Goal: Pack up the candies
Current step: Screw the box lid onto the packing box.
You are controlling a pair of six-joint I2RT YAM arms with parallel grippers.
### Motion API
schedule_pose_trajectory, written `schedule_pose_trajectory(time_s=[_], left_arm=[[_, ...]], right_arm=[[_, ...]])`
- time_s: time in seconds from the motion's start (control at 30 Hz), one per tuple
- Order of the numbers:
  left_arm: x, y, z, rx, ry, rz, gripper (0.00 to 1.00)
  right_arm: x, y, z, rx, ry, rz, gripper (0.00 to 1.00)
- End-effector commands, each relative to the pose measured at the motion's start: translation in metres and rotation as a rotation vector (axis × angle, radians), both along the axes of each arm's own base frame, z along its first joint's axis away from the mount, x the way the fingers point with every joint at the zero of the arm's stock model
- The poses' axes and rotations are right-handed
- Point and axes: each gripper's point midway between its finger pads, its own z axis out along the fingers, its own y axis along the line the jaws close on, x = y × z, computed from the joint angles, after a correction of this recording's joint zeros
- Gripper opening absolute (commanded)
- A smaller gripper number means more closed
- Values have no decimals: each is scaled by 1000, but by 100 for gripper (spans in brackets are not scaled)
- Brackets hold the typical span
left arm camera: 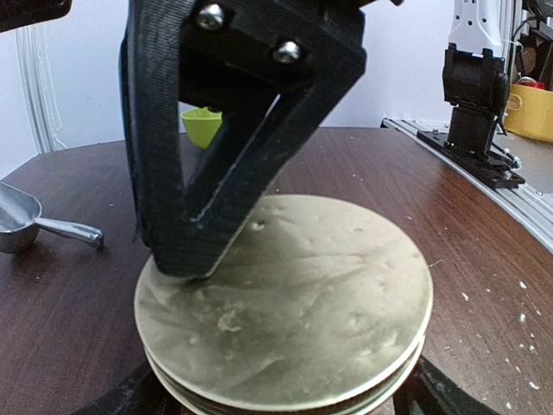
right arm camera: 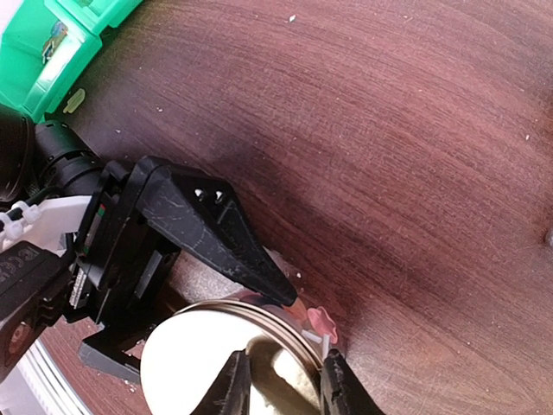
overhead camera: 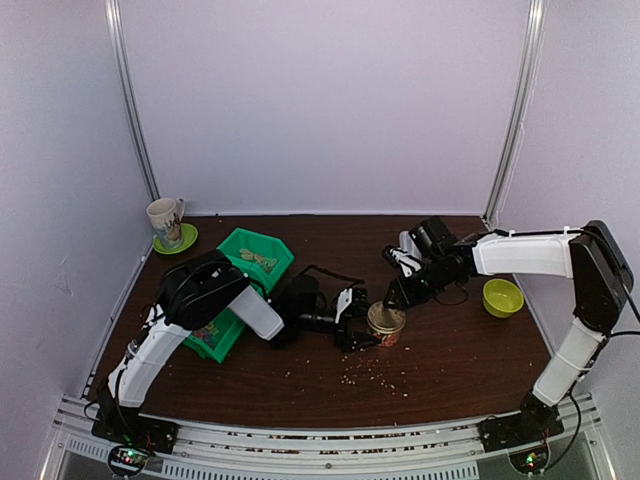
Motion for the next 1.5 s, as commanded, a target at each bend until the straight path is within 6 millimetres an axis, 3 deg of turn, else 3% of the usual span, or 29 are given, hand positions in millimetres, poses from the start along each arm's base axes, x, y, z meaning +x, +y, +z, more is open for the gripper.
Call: schedule_pose_trajectory(time_s=[0.0, 0.27, 0.53, 0.77, 0.87, 1.1, 1.2, 1.33, 1.47], left_arm=[[-12, 27, -105, 251, 124, 31, 82], [-5, 27, -108, 263, 125, 72, 78], [-2, 27, -110, 272, 126, 91, 78], [1, 28, -110, 276, 121, 110, 78], [-1, 29, -108, 269, 116, 104, 79], [-5, 34, -107, 245, 110, 72, 91], [-3, 34, -107, 237, 117, 57, 98], [-4, 32, -110, 240, 145, 4, 98], [-6, 30, -111, 235, 165, -54, 98]], right_arm=[[-8, -10, -3, -11, 14, -32, 28], [-19, -21, 3, -6, 5, -76, 27], [-42, -15, -1, 17, 47, -36, 19], [-66, -12, -7, 2, 72, 8, 20], [-63, -18, 2, -32, 23, 18, 35], [-44, -26, 59, -135, -140, 76, 98], [-39, -30, 72, -211, -184, 143, 100], [-33, -30, 63, -308, -179, 245, 100], [-37, -16, 47, -352, -153, 414, 100]])
